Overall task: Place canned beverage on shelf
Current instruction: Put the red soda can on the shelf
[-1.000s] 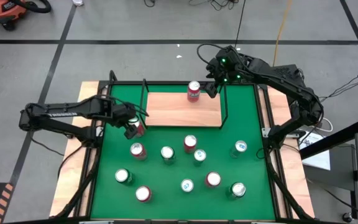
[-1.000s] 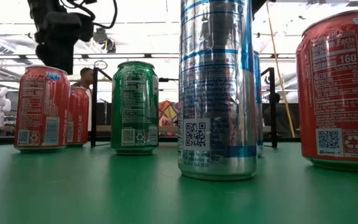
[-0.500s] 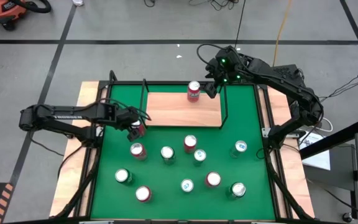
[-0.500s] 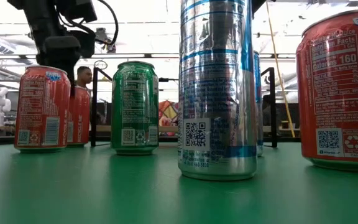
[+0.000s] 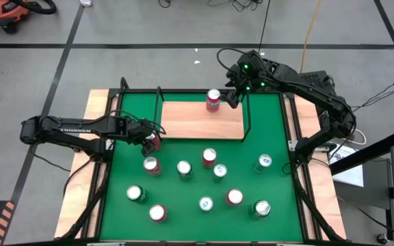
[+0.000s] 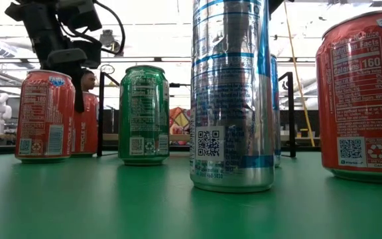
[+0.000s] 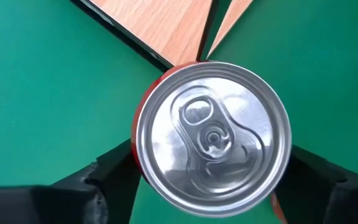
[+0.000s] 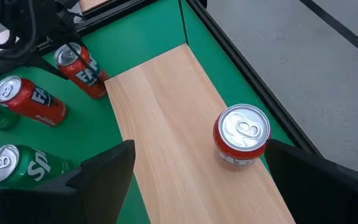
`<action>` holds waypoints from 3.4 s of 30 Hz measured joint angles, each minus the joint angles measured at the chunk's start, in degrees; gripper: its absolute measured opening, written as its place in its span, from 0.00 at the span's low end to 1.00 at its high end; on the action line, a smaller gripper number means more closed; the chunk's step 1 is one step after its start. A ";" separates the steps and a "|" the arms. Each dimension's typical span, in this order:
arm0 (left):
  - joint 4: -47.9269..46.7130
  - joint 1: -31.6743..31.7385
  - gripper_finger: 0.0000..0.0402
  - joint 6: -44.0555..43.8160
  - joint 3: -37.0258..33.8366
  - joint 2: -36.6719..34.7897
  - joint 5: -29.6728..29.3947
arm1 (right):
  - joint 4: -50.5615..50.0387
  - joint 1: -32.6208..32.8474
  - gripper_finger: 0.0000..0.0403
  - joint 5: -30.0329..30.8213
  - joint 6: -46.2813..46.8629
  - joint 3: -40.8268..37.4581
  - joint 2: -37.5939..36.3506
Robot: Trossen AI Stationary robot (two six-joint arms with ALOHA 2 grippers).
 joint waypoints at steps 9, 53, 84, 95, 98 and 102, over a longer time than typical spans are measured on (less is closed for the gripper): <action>-1.83 -0.64 0.65 -2.38 1.54 -0.46 2.61 | -0.24 1.49 0.87 -3.84 3.08 0.00 -2.13; 10.54 -13.29 0.65 17.84 40.37 1.30 0.32 | 20.86 10.52 0.87 -21.04 28.95 0.00 -8.75; 31.29 -8.50 0.65 28.42 40.37 14.98 17.17 | 20.75 17.51 0.87 -43.01 32.24 0.00 -2.66; 33.34 -8.15 0.65 30.30 40.35 14.96 16.87 | 21.82 17.43 0.87 -46.33 30.04 0.02 -1.07; 33.28 -8.13 0.65 30.44 40.35 14.96 16.48 | 21.61 17.16 0.87 -46.65 30.00 0.00 -1.06; 33.02 -8.09 0.65 30.44 40.35 14.96 16.25 | 21.62 17.11 0.87 -45.84 30.90 0.00 -1.06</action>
